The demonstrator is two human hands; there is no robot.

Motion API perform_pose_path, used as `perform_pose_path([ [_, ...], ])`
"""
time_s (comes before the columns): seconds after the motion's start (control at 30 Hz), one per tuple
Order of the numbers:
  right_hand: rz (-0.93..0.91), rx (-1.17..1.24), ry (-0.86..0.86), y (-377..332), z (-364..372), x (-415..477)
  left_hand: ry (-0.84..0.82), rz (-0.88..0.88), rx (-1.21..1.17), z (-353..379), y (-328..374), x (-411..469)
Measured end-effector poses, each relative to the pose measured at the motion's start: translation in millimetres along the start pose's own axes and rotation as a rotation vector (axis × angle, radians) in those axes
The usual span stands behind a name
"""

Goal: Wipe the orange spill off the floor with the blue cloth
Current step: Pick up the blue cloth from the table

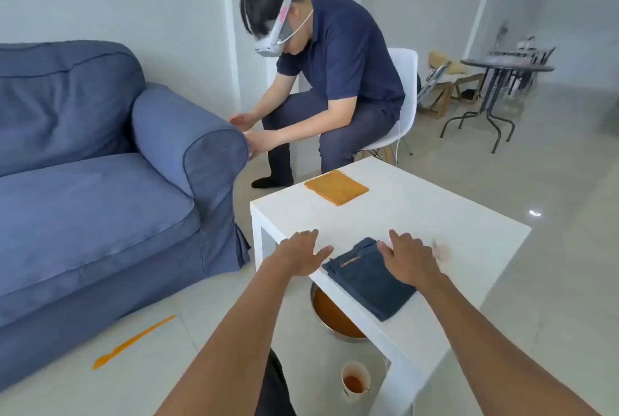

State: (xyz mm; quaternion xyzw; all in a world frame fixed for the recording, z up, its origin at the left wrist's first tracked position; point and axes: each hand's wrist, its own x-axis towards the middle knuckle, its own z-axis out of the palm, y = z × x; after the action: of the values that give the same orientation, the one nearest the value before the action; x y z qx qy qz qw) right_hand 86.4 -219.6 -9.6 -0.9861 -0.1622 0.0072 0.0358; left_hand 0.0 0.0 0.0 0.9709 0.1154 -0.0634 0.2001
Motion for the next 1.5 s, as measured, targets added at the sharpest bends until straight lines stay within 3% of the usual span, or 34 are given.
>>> perform_pose_path([
  [0.23, 0.045, 0.050, 0.102, 31, 25, -18, 0.005, 0.112, -0.064, 37, 54, 34],
  [0.37, 0.031, 0.142, 0.041, 34, 20, -15, 0.052, 0.103, -0.184, 49, 76, 55],
  [0.53, 0.099, 0.367, -0.070, 39, 16, -1, -0.009, 0.016, -0.323, 54, 81, 69],
  [0.77, 0.061, 0.417, -0.124, 41, -9, 14, -0.032, 0.062, -0.422, 29, 75, 73],
  [0.83, -0.081, 0.438, -0.121, -9, -29, 22, 0.089, -0.009, -0.467, -5, 27, 52],
  [1.03, -0.173, 0.457, -0.084, -38, -60, 39, 0.171, 0.019, -0.473, -35, 0, 34],
  [1.23, -0.521, 0.365, -0.105, -162, -86, 39, 0.414, -0.092, -0.469, -81, -94, -30],
  [1.5, -0.786, 0.362, -0.164, -312, -52, 1, 0.563, -0.356, -0.410, -100, -219, -126],
])
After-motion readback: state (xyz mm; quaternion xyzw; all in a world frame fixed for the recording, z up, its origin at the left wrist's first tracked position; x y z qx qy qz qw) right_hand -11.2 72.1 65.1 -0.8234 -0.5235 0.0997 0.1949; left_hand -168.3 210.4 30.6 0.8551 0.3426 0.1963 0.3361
